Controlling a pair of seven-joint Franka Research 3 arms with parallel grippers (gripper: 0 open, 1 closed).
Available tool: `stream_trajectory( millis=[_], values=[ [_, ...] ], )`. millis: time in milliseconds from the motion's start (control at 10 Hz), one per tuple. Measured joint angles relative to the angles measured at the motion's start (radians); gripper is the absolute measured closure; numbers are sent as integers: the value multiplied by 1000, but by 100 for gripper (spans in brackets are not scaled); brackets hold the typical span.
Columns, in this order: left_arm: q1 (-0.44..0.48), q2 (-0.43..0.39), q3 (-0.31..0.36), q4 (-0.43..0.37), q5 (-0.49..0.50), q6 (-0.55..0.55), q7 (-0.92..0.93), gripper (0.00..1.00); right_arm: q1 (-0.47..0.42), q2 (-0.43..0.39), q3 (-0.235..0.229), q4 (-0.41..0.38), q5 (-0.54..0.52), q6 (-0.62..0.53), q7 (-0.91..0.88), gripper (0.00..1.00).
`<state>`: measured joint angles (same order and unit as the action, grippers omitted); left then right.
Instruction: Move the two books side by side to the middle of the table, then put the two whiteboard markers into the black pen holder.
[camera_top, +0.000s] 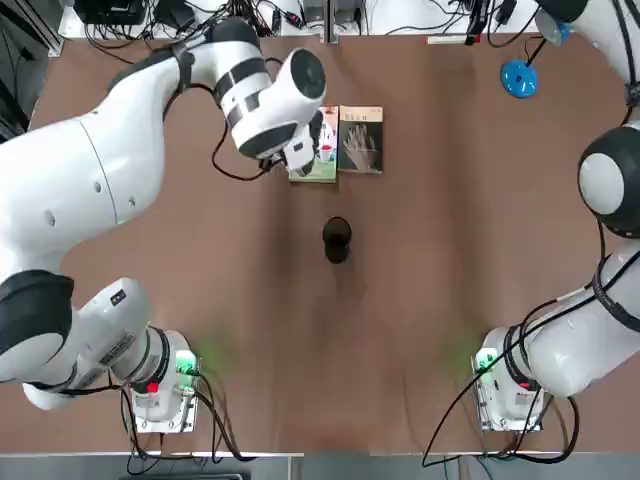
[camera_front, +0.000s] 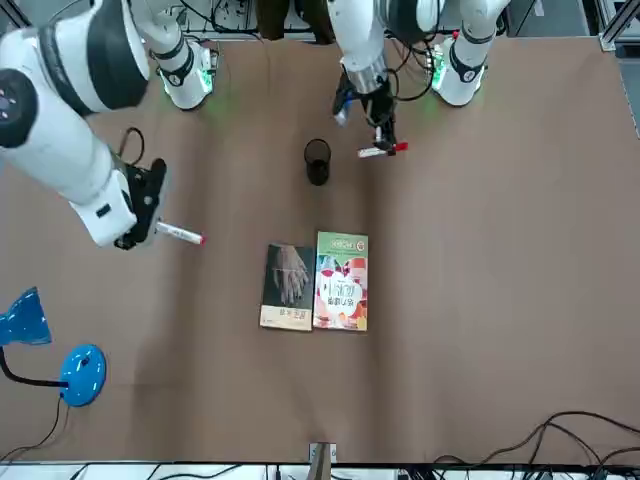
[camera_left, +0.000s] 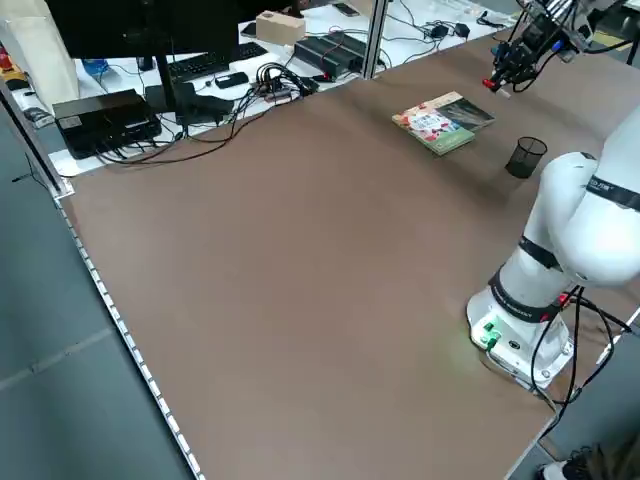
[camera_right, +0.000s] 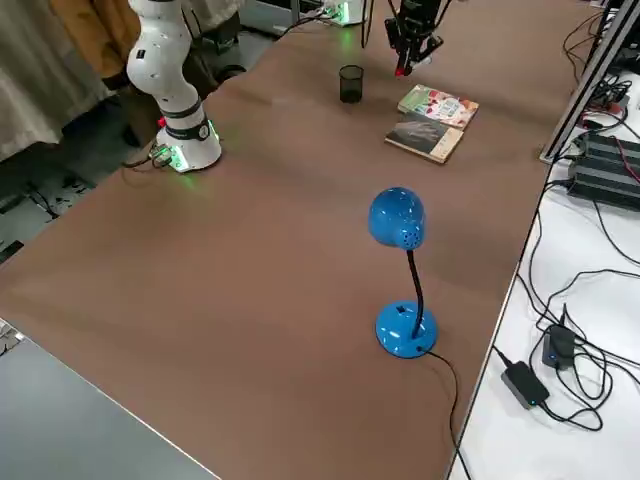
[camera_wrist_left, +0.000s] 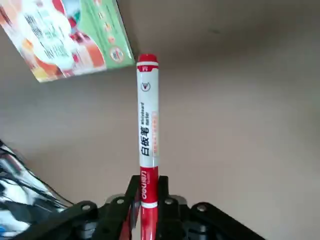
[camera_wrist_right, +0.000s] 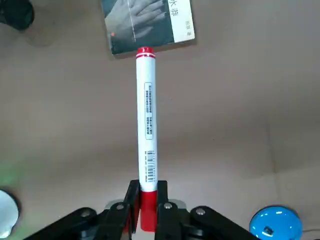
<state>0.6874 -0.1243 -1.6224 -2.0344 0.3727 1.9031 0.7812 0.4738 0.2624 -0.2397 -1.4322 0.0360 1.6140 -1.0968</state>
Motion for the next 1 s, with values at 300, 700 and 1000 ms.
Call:
stream_trajectory(
  millis=[300,700,1000],
  values=[
    [23,-26,-87,0,56,116,-10,82,5,18,-2,0,-1,37,7,83],
    [498,-324,-611,111,38,136,-22,83,28,50,-2,-1,-1,70,19,83],
    [520,-421,-652,151,32,130,-22,83,45,77,-2,-1,-1,121,50,83]
  ],
)
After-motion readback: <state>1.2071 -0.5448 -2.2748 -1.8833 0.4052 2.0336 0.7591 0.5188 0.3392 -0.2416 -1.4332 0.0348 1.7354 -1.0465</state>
